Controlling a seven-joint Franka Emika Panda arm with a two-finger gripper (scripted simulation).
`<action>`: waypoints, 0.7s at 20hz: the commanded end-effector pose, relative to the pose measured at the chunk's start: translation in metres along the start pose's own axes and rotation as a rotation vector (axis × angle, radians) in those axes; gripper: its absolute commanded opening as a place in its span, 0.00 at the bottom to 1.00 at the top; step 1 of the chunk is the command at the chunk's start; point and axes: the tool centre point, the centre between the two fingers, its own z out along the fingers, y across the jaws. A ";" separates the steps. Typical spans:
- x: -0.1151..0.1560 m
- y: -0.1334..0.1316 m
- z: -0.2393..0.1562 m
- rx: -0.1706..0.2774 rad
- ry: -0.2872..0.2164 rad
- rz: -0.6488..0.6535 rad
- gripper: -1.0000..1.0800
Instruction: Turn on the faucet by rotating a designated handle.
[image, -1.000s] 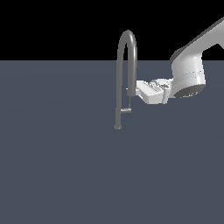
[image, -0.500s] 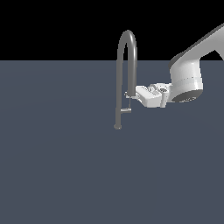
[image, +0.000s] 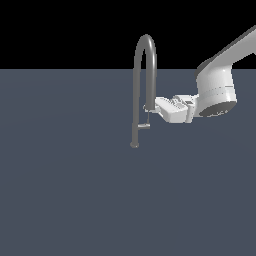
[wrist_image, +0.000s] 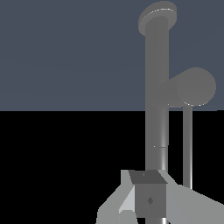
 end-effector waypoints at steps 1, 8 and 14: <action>-0.002 0.005 0.000 0.000 0.000 0.000 0.00; -0.004 0.013 0.000 0.004 0.001 0.002 0.00; -0.003 0.028 0.000 0.003 0.000 0.001 0.00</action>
